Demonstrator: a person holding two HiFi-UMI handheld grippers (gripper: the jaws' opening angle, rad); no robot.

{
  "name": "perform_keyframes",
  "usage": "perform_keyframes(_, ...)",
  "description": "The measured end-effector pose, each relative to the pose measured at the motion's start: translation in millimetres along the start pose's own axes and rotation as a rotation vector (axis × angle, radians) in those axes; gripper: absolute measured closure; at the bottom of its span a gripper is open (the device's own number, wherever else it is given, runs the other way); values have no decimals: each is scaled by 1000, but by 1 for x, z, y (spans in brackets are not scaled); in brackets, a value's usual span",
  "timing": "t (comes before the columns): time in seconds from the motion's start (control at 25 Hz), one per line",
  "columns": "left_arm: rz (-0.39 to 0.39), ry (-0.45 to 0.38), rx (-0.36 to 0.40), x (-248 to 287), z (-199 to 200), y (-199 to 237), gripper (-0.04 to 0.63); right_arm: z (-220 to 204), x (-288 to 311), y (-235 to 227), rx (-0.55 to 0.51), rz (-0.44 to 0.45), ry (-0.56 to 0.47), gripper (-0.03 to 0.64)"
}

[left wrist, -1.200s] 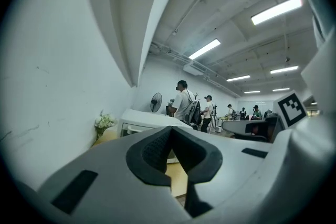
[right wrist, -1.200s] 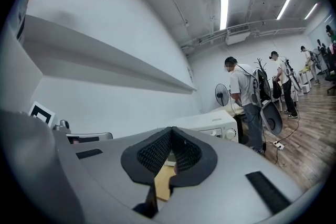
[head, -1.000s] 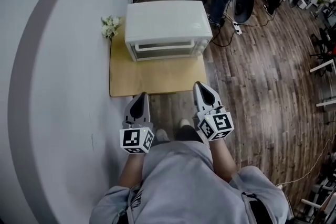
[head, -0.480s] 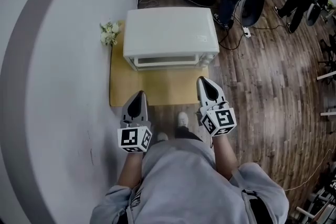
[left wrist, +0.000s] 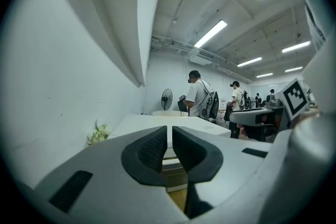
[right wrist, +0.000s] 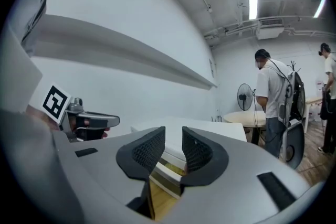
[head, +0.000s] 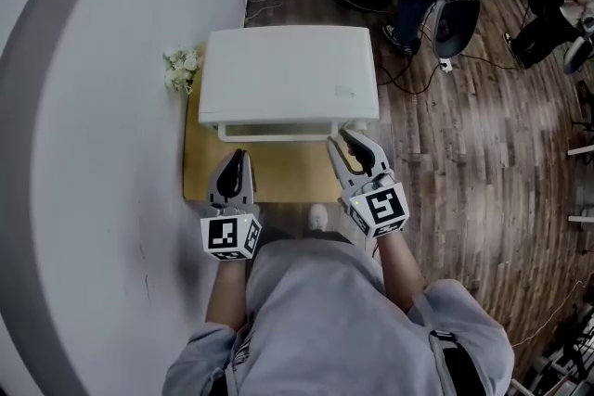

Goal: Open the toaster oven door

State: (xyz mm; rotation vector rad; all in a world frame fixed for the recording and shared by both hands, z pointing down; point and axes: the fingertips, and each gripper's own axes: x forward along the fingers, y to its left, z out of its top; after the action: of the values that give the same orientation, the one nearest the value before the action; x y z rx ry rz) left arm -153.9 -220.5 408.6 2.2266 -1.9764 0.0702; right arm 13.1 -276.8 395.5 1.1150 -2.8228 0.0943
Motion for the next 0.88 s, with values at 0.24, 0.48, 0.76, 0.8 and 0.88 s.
perform_keyframes(0.24,-80,91,163,17,-10,2,456,-10,16,14,-219,146,128,505)
perform_keyframes(0.48,-307,283,550,29,-45,-15,456,-44,28,30,-450,259,328,497)
perform_keyframes(0.76,-458,453,806,45,-76,-23,440,-76,41,29,-620,304,541,486)
perform_keyframes(0.8,-470,473,825,48,-81,-23,440,-80,43,28,-634,300,566,482)
perform_keyframes(0.88,-486,507,877,52,-90,-22,440,-87,46,28,-661,299,618,482)
